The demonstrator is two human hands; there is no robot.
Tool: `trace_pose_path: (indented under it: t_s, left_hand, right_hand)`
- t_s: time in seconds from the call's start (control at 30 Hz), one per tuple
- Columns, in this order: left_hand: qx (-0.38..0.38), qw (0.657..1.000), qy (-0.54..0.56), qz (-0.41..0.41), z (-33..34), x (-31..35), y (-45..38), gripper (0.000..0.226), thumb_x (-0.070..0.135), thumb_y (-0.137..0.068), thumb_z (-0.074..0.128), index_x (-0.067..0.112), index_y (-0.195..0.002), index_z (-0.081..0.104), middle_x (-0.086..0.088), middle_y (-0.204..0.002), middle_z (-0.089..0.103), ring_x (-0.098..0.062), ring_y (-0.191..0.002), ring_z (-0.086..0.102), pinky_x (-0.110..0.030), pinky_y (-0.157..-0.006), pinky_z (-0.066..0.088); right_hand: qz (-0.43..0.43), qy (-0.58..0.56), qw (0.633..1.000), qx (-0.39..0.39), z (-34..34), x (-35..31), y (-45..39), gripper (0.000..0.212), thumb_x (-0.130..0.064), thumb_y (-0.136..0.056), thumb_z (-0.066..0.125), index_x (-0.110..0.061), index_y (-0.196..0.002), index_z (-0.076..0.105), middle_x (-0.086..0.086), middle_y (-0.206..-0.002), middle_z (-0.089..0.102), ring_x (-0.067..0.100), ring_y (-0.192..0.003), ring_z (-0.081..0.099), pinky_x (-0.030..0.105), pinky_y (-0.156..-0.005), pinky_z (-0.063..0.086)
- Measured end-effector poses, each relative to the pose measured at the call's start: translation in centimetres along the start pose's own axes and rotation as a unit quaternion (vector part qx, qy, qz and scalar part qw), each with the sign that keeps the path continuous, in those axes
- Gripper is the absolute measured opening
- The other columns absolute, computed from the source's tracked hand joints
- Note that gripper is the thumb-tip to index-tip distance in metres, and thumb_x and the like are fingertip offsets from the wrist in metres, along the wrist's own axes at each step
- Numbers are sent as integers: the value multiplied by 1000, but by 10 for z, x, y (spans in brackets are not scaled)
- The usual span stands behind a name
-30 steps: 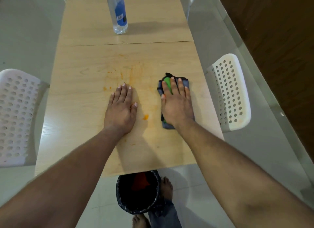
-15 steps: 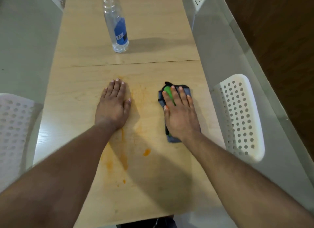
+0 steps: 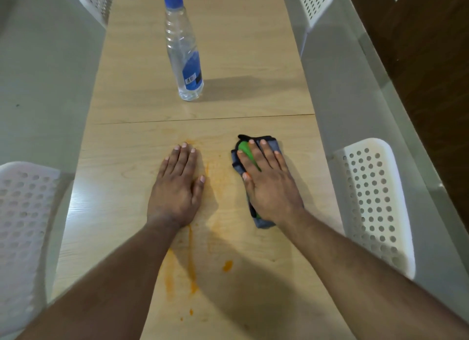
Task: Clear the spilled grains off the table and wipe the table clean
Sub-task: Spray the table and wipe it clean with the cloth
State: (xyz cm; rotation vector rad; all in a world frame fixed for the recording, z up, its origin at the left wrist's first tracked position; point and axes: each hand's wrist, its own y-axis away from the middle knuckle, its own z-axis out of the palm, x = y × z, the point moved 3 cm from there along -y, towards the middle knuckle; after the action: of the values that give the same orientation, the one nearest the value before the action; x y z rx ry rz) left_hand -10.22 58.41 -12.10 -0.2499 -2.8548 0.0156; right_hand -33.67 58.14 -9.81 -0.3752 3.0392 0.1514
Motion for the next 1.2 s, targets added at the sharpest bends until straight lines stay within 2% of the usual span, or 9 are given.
trace_pose_path:
  t_s: [0.17, 0.33, 0.47, 0.57, 0.63, 0.73, 0.87, 1.0, 1.2]
  left_hand:
    - [-5, 1000, -9, -2, 1, 0, 0, 67, 49, -110, 24, 18, -169, 14, -3, -177, 7, -16, -163, -3, -44, -132, 11]
    - [0, 1000, -3, -2, 2, -2, 0, 66, 48, -110, 25, 18, -169, 14, -3, -176, 8, -15, -163, -3, -44, -132, 12]
    - [3, 1000, 5, -1, 2, -1, -1, 66, 48, -110, 26, 18, -169, 17, -4, -176, 10, -16, -163, -1, -44, -132, 12]
    - [3, 1000, 5, 0, 1, 0, 1, 66, 48, -110, 25, 18, -169, 17, -3, -176, 10, -15, -163, -1, -43, -132, 11]
    - [4, 1000, 3, -2, 1, 0, 1, 67, 48, -110, 25, 18, -169, 16, -3, -176, 10, -15, -163, -1, -43, -132, 10]
    - [2, 1000, 3, 0, 1, 2, 2, 67, 48, -109, 23, 17, -168, 17, -4, -176, 10, -16, -163, 0, -42, -132, 9]
    - [2, 1000, -1, -1, 0, 1, 3, 67, 47, -109, 21, 15, -168, 18, -6, -176, 12, -18, -163, 2, -41, -132, 8]
    - [5, 1000, -6, -5, 1, 1, 5, 68, 47, -108, 19, 14, -168, 19, -7, -175, 14, -20, -163, 5, -41, -132, 9]
    - [-11, 1000, 1, 8, -3, 1, 21, 69, 47, -107, 18, 12, -167, 22, -9, -175, 16, -23, -163, 8, -43, -132, 10]
  right_hand:
    - [97, -17, 995, 21, -13, 8, -74, 60, -42, -110, 21, -28, -168, 19, 5, -177, 8, 28, -163, 3, 50, -131, 9]
    - [70, -15, 997, 12, -13, -27, -112, 61, -41, -110, 23, -27, -169, 15, 6, -177, 4, 30, -163, 0, 51, -131, 5]
    - [-19, -9, 1000, 3, -3, -56, -60, 61, -41, -111, 24, -26, -169, 13, 7, -177, 4, 30, -163, -3, 52, -131, 7]
    - [-61, -2, 998, -11, 2, -46, -2, 60, -42, -112, 24, -27, -169, 13, 3, -178, 2, 26, -163, -7, 50, -131, 7]
    - [-50, 4, 999, -14, 2, -23, 17, 60, -42, -112, 22, -28, -169, 12, 2, -178, 1, 24, -163, -7, 49, -131, 7]
    - [21, 5, 1000, 4, 0, 2, 5, 60, -42, -110, 21, -30, -169, 15, 2, -178, 6, 25, -164, 0, 49, -131, 10]
    - [93, -20, 995, 22, -5, -15, -40, 60, -42, -109, 24, -29, -168, 20, 5, -177, 10, 29, -163, 4, 50, -131, 9]
    - [47, -18, 999, 18, 3, -56, -38, 60, -41, -110, 28, -28, -168, 18, 4, -177, 8, 28, -163, 1, 50, -132, 7]
    - [-15, -19, 1000, 14, 15, -82, 84, 60, -40, -111, 28, -27, -169, 17, 3, -177, 8, 27, -164, -2, 50, -131, 10]
